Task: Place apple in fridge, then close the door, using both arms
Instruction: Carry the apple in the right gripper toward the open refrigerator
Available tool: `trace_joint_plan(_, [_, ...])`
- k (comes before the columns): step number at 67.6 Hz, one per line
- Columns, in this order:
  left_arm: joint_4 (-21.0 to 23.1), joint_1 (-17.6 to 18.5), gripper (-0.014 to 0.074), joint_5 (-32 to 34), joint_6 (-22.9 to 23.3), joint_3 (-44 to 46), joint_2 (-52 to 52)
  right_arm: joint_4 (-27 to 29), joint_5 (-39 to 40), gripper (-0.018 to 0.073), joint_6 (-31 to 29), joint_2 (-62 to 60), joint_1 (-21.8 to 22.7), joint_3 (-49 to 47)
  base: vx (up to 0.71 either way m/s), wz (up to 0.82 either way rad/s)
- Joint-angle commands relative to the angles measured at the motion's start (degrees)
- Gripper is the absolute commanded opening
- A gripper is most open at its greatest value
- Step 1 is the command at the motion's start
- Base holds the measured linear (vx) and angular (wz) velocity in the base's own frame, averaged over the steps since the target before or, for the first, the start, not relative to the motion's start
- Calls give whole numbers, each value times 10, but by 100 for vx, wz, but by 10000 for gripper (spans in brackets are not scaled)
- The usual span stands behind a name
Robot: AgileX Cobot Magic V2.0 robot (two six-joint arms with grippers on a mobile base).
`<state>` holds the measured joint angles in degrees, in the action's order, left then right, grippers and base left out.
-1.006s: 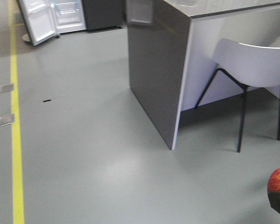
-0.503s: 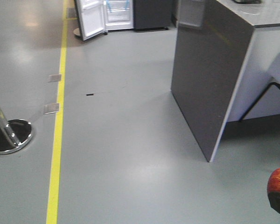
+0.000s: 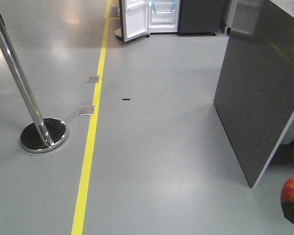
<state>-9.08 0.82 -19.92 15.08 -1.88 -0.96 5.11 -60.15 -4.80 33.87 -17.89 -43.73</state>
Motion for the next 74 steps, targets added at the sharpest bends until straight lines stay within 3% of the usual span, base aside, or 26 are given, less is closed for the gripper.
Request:
trace_joint_plan(1, [3, 4, -6, 41, 5, -10, 1, -1, 36, 111, -4, 1, -1, -16, 10, 21])
trace_joint_plan(74, [3, 4, -6, 41, 5, -10, 1, -1, 36, 111, -4, 3, -1, -16, 18, 1])
